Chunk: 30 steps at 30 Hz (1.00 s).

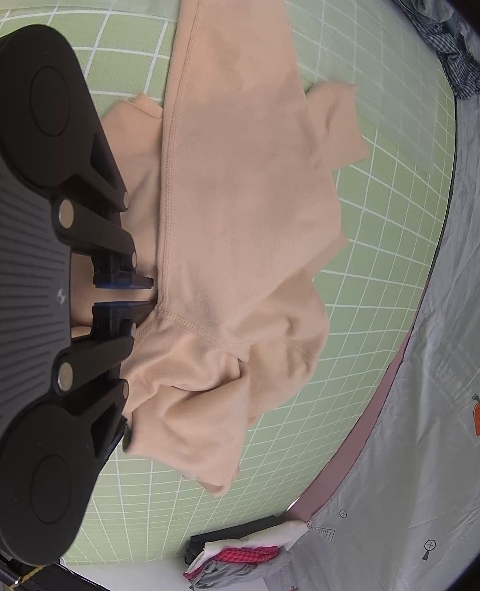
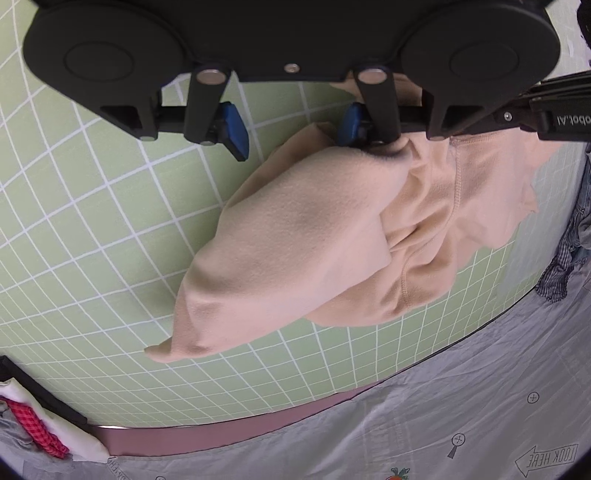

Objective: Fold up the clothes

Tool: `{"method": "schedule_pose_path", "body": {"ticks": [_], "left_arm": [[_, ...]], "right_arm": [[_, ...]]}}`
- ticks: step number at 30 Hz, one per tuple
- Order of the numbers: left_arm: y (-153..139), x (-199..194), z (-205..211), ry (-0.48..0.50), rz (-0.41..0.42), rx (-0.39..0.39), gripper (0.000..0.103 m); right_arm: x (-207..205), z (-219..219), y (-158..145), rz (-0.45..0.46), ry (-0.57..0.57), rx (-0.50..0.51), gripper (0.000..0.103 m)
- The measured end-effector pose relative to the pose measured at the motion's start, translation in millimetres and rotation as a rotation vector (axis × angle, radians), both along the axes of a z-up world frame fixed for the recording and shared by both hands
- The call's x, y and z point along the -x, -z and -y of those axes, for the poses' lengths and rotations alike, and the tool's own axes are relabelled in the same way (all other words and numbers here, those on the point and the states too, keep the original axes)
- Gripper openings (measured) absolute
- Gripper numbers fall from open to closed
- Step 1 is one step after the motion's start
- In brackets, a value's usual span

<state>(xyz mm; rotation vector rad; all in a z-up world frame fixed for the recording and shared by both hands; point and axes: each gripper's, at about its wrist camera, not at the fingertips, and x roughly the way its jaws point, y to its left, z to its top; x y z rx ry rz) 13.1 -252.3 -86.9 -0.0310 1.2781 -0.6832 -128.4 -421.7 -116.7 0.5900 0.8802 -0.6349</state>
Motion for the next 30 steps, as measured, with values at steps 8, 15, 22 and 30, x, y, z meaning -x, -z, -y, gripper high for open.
{"method": "schedule_pose_path", "body": {"ticks": [8,15,22,30], "left_arm": [[-0.9,-7.2,-12.7,-0.085,-0.030,0.029,0.028],[1.3,-15.5,-16.3,-0.176,-0.040,0.060,0.050],[4.3,-1.8,-0.6,-0.138,-0.060,0.063,0.061],[16.9,-7.6,6.5,-0.243,-0.074,-0.009,0.066]], "right_arm": [[7.9,23.7,-3.4,0.000,0.055,0.095,0.025],[9.5,43.3,4.5,0.001,0.065,0.075,0.029],[5.8,51.4,7.4,0.005,0.054,0.071,0.035],[8.4,61.6,9.7,0.007,0.018,0.065,0.042]]}}
